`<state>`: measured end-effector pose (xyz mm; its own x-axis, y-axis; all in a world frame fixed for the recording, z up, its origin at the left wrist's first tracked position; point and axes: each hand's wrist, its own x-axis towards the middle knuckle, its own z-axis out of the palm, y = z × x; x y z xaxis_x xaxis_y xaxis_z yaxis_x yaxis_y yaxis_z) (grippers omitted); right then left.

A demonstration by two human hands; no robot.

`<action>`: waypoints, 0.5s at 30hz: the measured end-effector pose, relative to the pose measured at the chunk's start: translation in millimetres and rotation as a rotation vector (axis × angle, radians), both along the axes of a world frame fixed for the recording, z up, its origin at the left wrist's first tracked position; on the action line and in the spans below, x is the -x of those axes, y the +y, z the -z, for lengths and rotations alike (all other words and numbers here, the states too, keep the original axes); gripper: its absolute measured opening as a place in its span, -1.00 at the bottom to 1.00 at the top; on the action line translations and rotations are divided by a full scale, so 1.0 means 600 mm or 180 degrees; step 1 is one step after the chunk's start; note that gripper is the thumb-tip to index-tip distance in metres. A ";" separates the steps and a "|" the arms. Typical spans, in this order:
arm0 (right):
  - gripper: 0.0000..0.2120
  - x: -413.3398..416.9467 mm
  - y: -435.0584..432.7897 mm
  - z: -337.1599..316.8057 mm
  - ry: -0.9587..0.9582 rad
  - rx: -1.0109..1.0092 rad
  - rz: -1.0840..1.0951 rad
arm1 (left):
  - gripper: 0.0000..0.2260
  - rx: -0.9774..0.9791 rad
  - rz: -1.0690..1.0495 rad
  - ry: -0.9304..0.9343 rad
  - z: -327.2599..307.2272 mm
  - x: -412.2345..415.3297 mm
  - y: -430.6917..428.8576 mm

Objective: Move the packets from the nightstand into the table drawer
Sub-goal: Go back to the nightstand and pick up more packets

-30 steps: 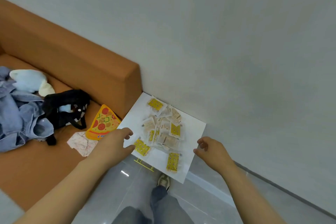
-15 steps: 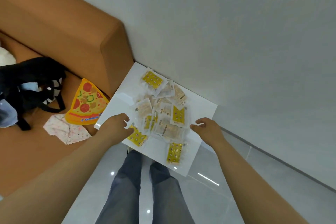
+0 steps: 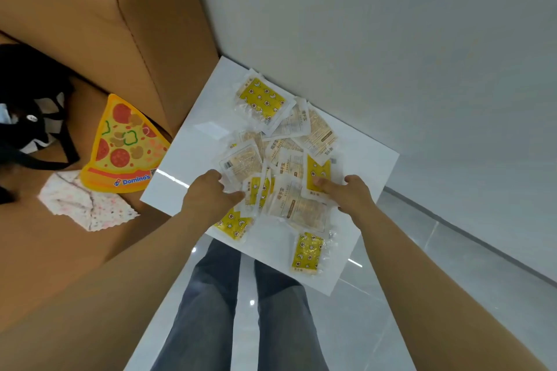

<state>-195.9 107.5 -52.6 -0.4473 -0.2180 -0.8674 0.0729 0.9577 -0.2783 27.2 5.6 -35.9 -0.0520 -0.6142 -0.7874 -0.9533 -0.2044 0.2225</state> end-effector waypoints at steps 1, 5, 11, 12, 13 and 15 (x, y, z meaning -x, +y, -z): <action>-0.29 -0.003 -0.002 0.007 0.0001 0.0044 0.0055 | -0.40 -0.0030 -0.0123 0.0038 0.004 0.004 0.001; -0.42 -0.020 -0.006 0.023 0.0114 0.0141 0.0204 | -0.38 -0.0123 -0.0601 0.0258 0.028 0.018 0.003; -0.51 -0.035 -0.006 0.013 0.0453 0.0259 0.0098 | -0.44 -0.0101 -0.0955 0.0273 0.049 0.032 0.004; -0.54 -0.036 -0.006 0.011 0.0496 0.0266 0.0073 | -0.46 -0.0084 -0.0953 0.0259 0.052 0.034 0.002; -0.56 -0.038 -0.007 0.009 0.0514 0.0278 0.0067 | -0.48 -0.0076 -0.0953 0.0255 0.055 0.035 0.002; -0.59 -0.042 -0.008 0.005 0.0514 0.0318 0.0056 | -0.56 -0.0097 -0.0957 0.0274 0.059 0.038 0.000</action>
<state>-170.9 102.7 -55.6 -0.5836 -0.2903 -0.7584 0.0360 0.9237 -0.3814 4.4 5.3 -71.6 0.0609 -0.5883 -0.8063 -0.8271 -0.4820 0.2892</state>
